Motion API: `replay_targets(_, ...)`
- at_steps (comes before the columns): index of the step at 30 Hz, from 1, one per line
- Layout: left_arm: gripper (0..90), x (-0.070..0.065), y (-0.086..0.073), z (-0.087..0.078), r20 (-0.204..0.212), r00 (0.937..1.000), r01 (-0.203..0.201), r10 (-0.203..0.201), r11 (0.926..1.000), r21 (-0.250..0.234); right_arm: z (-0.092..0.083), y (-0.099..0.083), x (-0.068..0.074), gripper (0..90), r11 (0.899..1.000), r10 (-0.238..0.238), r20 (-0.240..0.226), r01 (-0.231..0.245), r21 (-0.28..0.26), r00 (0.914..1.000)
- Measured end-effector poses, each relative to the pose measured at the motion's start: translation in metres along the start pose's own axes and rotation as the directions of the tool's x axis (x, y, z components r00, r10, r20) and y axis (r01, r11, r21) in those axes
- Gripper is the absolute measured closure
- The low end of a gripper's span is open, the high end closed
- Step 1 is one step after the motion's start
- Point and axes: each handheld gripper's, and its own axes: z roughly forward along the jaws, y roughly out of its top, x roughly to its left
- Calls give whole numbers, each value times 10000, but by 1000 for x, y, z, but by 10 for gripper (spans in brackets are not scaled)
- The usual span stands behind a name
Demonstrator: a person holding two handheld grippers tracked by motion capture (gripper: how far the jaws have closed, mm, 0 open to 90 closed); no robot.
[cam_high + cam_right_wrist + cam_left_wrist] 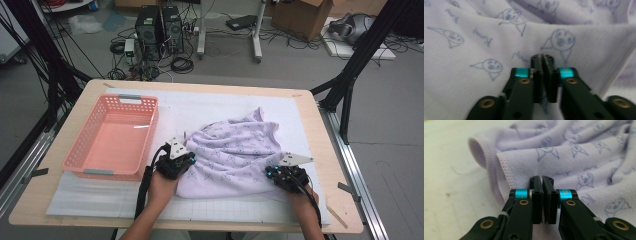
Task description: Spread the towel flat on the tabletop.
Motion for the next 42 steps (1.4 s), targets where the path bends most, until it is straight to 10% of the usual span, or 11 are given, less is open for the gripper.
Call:
replay_targets(6, 864, 19, 15, 13, -943, 9955, 58, -131, 9970, -778, 11, 13, -12, 887, 9974, 305, 1252, -220, -686, 9917)
replay_targets(8, 864, 20, 14, 18, -1382, 9898, -494, 352, 9937, -1006, 14, 17, -16, 887, 9950, 444, 1799, -273, -964, 9827)
replay_targets(12, 844, 20, 11, 23, -1237, 9923, -178, 36, 9933, -1139, 18, 20, -22, 899, 9927, 843, 3014, -540, -1075, 9498)
replay_targets(15, 576, 19, 9, 20, -726, 9963, 381, -459, 9937, -1057, 15, 14, -30, 877, 9848, 1501, 2558, -1216, -1238, 9550)
replay_targets(21, 451, 13, -1, 1, -290, 9980, 536, -567, 9937, -983, -4, 2, -27, 681, 9837, 1335, 1929, -1062, -1453, 9721)
replay_targets(34, 455, 4, -40, -31, 561, 9918, 1135, -1147, 9933, 239, -41, -42, -25, 522, 9771, 1943, 620, -1876, -1003, 9790)
replay_targets(42, 614, -2, -43, -27, 169, 9968, 763, -777, 9946, 699, -30, -37, -14, 638, 9903, 1357, 548, -1337, -383, 9892)
